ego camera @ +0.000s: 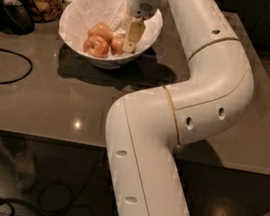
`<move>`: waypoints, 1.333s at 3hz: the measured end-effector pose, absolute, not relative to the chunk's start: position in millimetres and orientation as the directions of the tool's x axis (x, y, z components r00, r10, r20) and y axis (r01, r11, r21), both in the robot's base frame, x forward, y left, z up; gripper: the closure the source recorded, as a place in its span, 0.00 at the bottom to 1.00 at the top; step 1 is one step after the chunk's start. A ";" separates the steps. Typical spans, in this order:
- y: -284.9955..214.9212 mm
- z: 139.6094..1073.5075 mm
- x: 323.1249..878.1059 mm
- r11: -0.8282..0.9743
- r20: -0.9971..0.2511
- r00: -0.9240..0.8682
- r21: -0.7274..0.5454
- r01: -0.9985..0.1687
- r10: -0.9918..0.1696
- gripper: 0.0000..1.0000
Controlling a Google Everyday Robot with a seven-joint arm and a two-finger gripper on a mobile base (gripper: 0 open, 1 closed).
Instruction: Pick apple from white bowl
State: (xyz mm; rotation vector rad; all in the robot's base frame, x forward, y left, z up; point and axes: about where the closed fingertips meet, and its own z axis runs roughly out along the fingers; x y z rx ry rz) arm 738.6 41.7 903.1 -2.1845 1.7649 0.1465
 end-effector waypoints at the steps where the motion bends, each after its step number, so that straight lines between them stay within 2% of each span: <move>1: 41.7 903.1 738.6 -0.180 -0.282 0.228 -0.188 -0.966 -0.932 0.37; 3: 41.7 903.1 738.6 -0.180 -0.282 0.228 -0.188 -0.966 -0.932 0.38; 4: 41.7 903.1 738.6 -0.180 -0.282 0.228 -0.188 -0.966 -0.932 0.20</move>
Offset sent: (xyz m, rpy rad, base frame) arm 0.2009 -0.0176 0.1882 -0.1595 0.1794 0.1138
